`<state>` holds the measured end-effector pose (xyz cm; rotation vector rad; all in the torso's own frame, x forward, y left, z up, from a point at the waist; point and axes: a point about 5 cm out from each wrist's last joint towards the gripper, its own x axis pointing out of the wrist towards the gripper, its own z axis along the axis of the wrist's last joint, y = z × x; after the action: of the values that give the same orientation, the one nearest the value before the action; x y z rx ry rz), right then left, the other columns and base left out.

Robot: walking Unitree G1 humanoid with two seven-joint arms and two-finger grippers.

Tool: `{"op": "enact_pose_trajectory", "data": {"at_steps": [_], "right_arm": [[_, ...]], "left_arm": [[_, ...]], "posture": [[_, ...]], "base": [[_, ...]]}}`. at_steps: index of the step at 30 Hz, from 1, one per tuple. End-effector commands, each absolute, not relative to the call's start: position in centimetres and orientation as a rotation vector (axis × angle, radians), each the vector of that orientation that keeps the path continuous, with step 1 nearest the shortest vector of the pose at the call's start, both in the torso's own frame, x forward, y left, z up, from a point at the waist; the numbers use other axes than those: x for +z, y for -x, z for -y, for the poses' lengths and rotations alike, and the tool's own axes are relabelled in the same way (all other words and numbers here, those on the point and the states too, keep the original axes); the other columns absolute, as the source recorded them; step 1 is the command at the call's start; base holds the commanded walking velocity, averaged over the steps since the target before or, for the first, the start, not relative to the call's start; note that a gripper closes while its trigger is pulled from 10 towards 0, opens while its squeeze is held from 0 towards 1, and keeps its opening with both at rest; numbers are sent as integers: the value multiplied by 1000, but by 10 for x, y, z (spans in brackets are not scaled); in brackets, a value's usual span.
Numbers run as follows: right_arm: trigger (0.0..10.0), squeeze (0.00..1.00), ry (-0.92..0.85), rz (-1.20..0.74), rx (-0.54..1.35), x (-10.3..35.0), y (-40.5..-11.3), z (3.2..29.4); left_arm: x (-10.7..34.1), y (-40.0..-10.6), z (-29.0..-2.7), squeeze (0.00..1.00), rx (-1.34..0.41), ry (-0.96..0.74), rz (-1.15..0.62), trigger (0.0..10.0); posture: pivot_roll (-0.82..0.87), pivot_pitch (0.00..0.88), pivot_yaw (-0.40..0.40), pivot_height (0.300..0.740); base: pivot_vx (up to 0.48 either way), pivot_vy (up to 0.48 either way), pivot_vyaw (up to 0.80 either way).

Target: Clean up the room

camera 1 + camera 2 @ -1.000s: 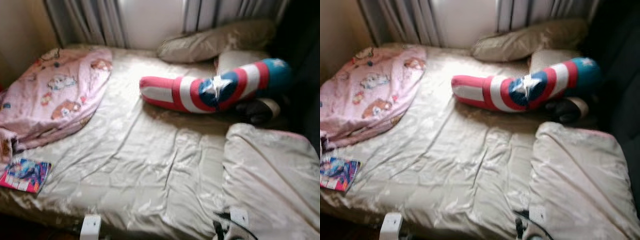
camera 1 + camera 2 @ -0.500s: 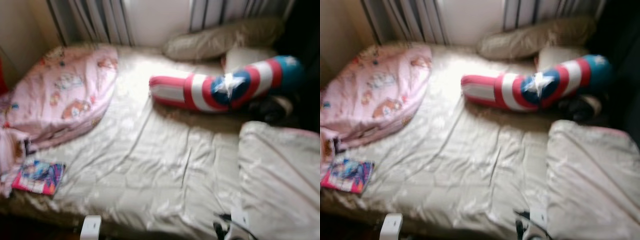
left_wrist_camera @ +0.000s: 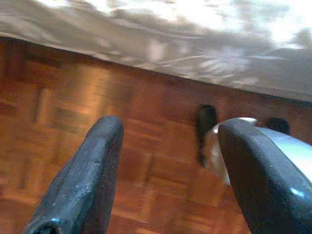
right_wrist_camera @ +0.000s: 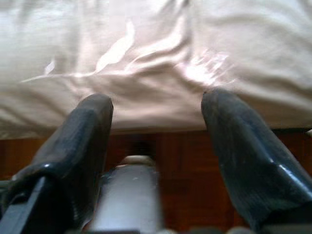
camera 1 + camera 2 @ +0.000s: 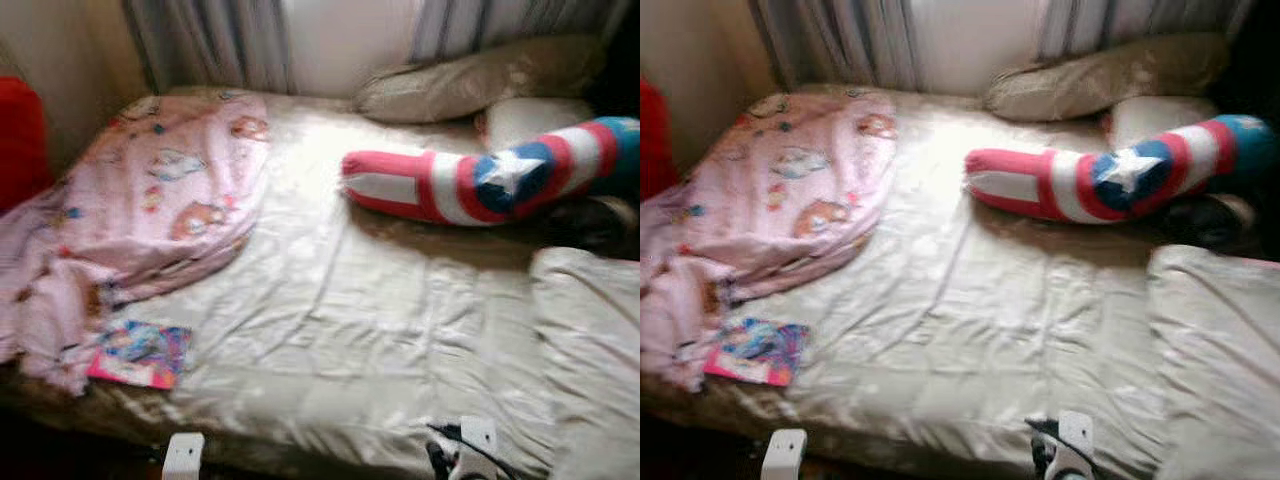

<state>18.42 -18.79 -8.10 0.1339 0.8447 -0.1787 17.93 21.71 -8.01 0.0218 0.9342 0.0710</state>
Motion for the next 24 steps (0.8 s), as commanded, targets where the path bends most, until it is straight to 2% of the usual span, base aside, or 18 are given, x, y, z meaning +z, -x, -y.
{"op": "enact_pose_trajectory", "data": {"at_steps": [1, 24], "right_arm": [[10000, 0, -133, -878, -208, -85, -174, 194], [10000, 0, -132, -884, -204, -86, -174, 194]], "left_arm": [[-83, -175, -212, 0, 56, -22, -958, 10000], [-83, -176, -212, 0, 69, -10, -954, 10000]], "posture": [[28, 88, 11, 740], [32, 118, 6, 740]], "base": [[0, 480, 0], [0, 480, 0]]}}
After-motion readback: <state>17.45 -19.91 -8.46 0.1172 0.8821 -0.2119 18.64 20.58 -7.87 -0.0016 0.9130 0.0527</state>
